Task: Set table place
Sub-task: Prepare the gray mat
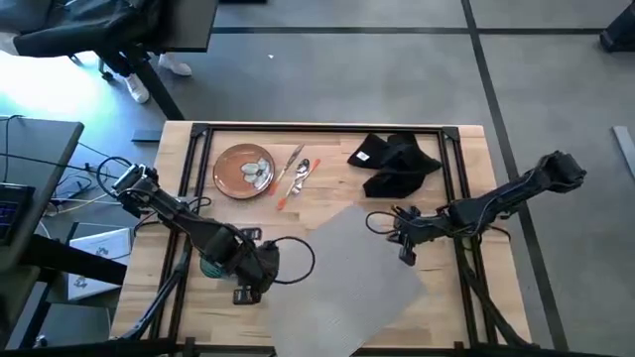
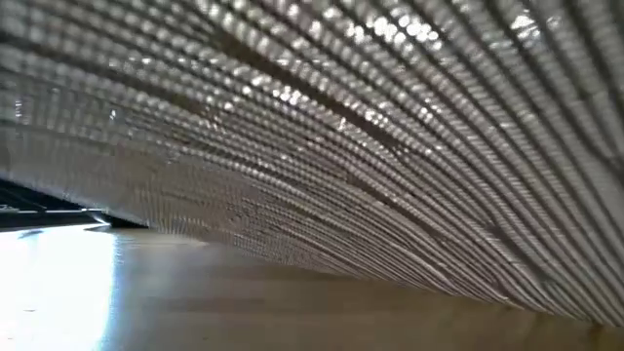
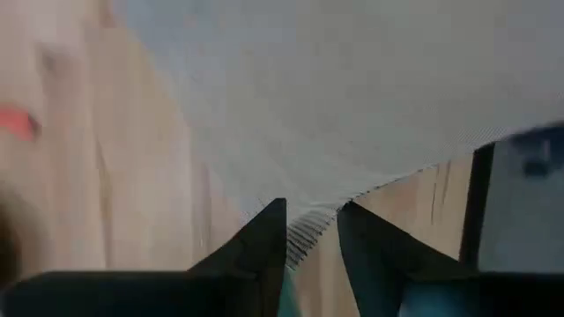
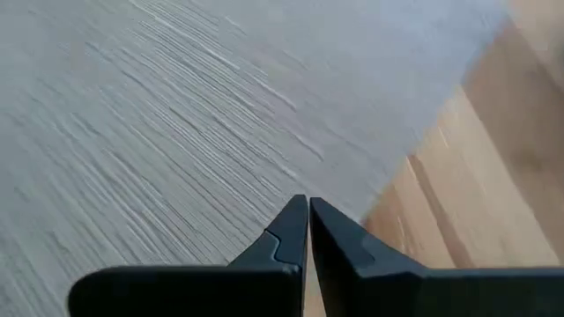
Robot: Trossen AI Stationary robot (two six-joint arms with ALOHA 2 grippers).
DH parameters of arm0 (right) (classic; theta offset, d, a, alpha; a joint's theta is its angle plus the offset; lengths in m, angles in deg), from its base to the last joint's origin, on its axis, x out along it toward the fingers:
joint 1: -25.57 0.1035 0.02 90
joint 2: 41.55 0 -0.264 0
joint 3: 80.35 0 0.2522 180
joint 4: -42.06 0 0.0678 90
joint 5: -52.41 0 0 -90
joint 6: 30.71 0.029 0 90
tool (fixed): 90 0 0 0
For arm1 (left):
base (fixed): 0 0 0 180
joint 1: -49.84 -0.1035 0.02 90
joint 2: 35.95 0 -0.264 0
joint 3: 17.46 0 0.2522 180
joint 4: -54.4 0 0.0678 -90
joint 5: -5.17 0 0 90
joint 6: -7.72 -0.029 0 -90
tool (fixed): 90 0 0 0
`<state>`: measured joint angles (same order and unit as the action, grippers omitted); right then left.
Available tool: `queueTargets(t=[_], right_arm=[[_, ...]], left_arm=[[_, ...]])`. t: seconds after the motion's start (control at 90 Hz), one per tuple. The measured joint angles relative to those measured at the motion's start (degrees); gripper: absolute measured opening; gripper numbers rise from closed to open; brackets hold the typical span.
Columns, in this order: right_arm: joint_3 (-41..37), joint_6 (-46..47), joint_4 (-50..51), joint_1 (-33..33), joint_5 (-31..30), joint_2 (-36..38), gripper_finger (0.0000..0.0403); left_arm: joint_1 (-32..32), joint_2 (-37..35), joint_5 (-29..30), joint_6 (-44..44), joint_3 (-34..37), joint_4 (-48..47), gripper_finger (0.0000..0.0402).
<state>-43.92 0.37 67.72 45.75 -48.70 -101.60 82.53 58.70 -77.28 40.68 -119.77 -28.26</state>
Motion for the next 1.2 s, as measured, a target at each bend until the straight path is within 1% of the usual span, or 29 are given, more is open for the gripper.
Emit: queueTargets(t=[0.089, 0.189, 0.244, 0.356, 0.389, 0.444, 0.5, 0.544, 0.622, 0.689, 0.744, 0.8, 0.922, 1.044, 1.133, 1.2], right_arm=[[0.02, -2.53, -2.24, 0.00, -0.04, 0.00, 0.0000], [0.05, -2.72, -3.22, -0.07, -0.21, 0.00, 0.0000], [0.05, -2.56, -3.22, -0.33, -0.79, 0.00, 0.0000], [0.07, -2.66, -4.04, -1.15, -0.41, 0.00, 0.0002], [0.07, -2.91, -5.15, -1.48, -0.35, 0.00, 0.0003], [0.06, -2.94, -7.09, -1.81, -0.23, 0.00, 0.0006], [0.05, -3.03, -8.88, -1.96, -0.23, -0.23, 0.0009], [0.05, -3.24, -10.00, -2.20, -0.45, -0.90, 0.0013], [0.00, -3.47, -10.66, -2.28, -0.65, -2.30, 0.0023], [0.00, -2.89, -11.86, -2.32, -0.05, -4.51, 0.0034], [-0.04, -2.94, -12.53, -2.30, 1.52, -6.67, 0.0045], [-0.04, -3.69, -14.54, -2.19, 3.39, -8.99, 0.0056], [-0.04, -9.54, -18.00, -2.16, 5.17, -14.06, 0.0071], [0.11, -13.54, -18.56, -2.58, 5.77, -18.33, 0.0073], [0.13, -14.58, -17.79, -2.58, 5.57, -20.28, 0.0073], [0.16, -13.69, -16.61, -2.58, 5.54, -20.63, 0.0073]], left_arm=[[0.06, 0.00, 2.94, -0.36, 0.62, 0.09, 0.0089], [-1.12, 0.10, 3.10, 2.09, 1.88, -2.54, 0.0097], [-2.24, 0.11, 1.09, 2.56, 1.92, -5.06, 0.0106], [-6.56, 0.11, -8.69, 2.61, -0.49, -14.37, 0.0125], [-7.93, 0.11, -10.53, 3.29, -1.94, -16.81, 0.0129], [-9.46, 0.09, -10.71, 4.22, -4.44, -19.44, 0.0132], [-9.78, 0.00, -7.98, 4.23, -6.40, -19.28, 0.0133], [-9.00, -0.43, -4.88, 4.02, -6.99, -16.73, 0.0133], [-7.46, -0.96, -0.72, 3.07, -6.54, -8.51, 0.0133], [-6.00, -0.92, -0.59, 1.93, -4.41, -0.93, 0.0133], [-4.82, -0.41, -0.96, 2.17, -1.24, 6.40, 0.0133], [-3.45, 0.13, -1.01, 3.87, 2.24, 13.01, 0.0133], [-0.65, 2.45, -1.66, 9.52, 10.43, 22.50, 0.0133], [0.80, 6.12, -4.26, 15.20, 17.60, 27.65, 0.0133], [0.92, 8.74, -5.09, 18.59, 20.00, 28.50, 0.0133], [0.92, 11.09, -5.24, 19.31, 20.92, 28.73, 0.0133]])
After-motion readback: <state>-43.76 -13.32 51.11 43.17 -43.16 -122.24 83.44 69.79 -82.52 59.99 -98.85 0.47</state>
